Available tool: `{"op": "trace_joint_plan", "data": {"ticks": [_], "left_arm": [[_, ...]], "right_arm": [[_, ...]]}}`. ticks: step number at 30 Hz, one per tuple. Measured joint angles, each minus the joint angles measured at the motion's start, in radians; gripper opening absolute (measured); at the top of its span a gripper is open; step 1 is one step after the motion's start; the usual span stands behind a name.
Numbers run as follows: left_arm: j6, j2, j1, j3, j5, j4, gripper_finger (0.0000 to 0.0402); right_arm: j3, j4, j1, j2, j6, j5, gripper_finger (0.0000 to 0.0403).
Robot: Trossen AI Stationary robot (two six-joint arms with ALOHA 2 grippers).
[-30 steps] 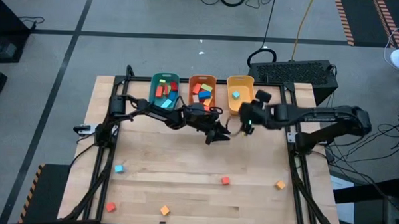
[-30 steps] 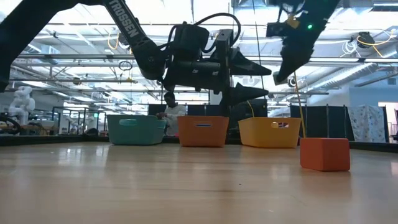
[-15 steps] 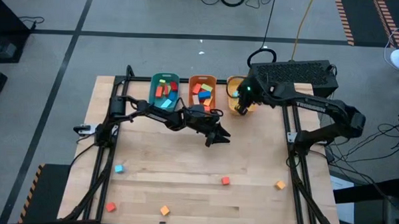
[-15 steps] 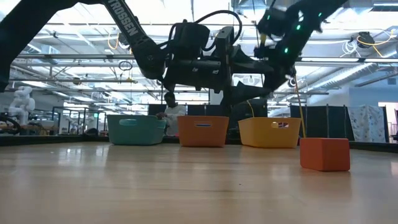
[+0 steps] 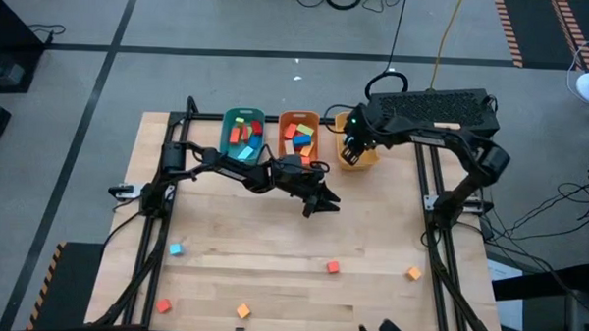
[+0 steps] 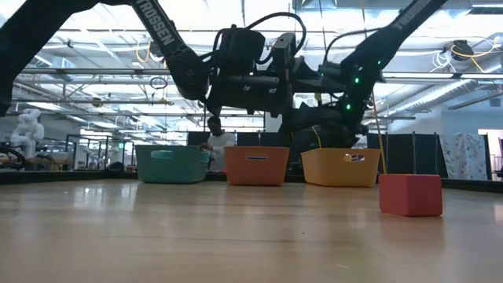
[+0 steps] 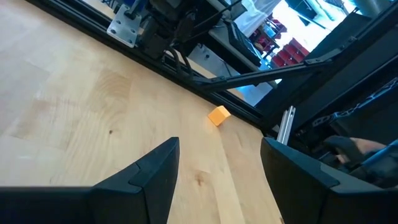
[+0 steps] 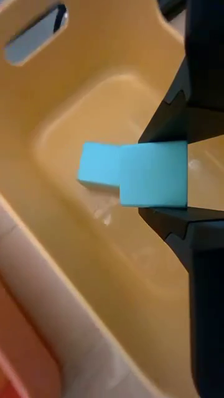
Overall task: Sort blocks by size
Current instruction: Put the right blue cube block into the yellow bin, then put the right orange cube block into the yellow bin
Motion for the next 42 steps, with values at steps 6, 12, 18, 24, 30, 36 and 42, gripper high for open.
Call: {"op": "trace_joint_plan", "data": {"ticks": [6, 12, 18, 24, 30, 36, 42], "left_arm": [[0.026, 0.000, 0.000, 0.000, 0.000, -0.014, 0.0226], [0.082, 0.000, 0.000, 0.000, 0.000, -0.036, 0.0226], [0.109, 0.000, 0.000, 0.000, -0.004, -0.078, 0.0226], [0.133, 0.000, 0.000, 0.000, -0.004, -0.098, 0.0226], [0.292, 0.001, -0.006, 0.000, -0.009, -0.215, 0.0226], [0.435, 0.002, -0.031, -0.001, -0.061, -0.260, 0.0226], [0.529, 0.002, -0.110, -0.001, -0.154, -0.266, 0.0226]], "right_arm": [[0.000, 0.020, -0.033, 0.071, -0.013, -0.051, 0.0116], [0.000, 0.036, -0.047, 0.099, -0.011, -0.049, 0.0135], [0.000, 0.067, -0.046, 0.098, -0.011, -0.044, 0.0163], [0.000, 0.068, -0.046, 0.064, -0.013, -0.043, 0.0179], [0.000, -0.015, -0.031, -0.053, -0.019, -0.043, 0.0170], [0.000, -0.170, 0.015, -0.248, -0.015, -0.044, 0.0158], [0.000, -0.369, 0.114, -0.422, 0.109, -0.045, 0.0155]]}}
